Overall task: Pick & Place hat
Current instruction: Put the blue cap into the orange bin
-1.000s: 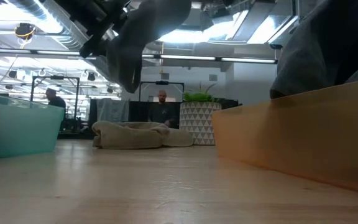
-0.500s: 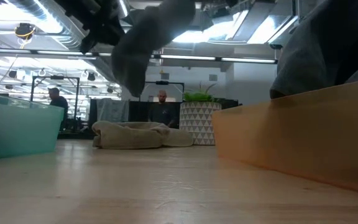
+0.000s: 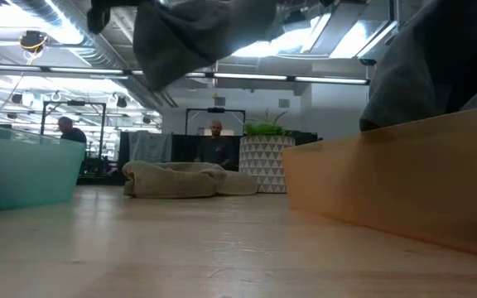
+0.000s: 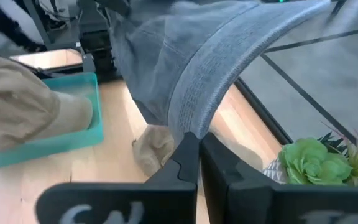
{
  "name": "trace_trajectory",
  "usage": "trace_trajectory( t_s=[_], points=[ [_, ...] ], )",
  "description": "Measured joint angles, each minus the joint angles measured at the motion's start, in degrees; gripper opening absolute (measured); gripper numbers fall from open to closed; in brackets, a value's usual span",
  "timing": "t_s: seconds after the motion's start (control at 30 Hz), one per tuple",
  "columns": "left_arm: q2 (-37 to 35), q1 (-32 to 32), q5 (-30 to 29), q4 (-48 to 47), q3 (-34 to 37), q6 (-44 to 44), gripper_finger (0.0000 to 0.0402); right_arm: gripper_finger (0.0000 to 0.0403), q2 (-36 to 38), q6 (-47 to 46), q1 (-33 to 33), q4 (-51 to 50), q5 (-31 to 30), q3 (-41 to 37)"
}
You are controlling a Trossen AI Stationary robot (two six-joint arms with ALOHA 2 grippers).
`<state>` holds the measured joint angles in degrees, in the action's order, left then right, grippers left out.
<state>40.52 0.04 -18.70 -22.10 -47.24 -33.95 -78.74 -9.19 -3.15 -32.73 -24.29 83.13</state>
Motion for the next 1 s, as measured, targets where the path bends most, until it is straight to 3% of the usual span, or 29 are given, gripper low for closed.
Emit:
trace_trajectory(
  t_s=[0.17, 0.3, 0.6, 0.77, 1.0],
  points=[
    [-1.4, -2.4, -0.5, 9.2, 0.0, 5.0, 0.0018, 0.0005, -1.0, -1.3, 0.0, 2.2, 0.6, 0.0],
    [-1.1, -3.4, 2.5, 15.6, 0.0, 7.2, 0.0018, 0.0005, -2.5, -2.1, 0.3, 3.5, 0.9, 0.0],
    [-0.2, -5.5, 4.0, 21.3, 0.0, 8.3, 0.0018, 0.0011, -6.3, -4.3, 3.0, 3.7, 0.9, 0.0],
    [0.0, -5.8, -0.7, 21.2, 0.0, 7.3, 0.0018, 0.0048, -7.5, -4.1, 3.9, 3.2, 0.7, 0.0],
    [0.1, -5.8, -3.8, 21.1, 0.0, 4.4, 0.0018, 0.0132, -7.5, -3.6, 4.6, -3.6, 0.9, 0.0]
  ],
)
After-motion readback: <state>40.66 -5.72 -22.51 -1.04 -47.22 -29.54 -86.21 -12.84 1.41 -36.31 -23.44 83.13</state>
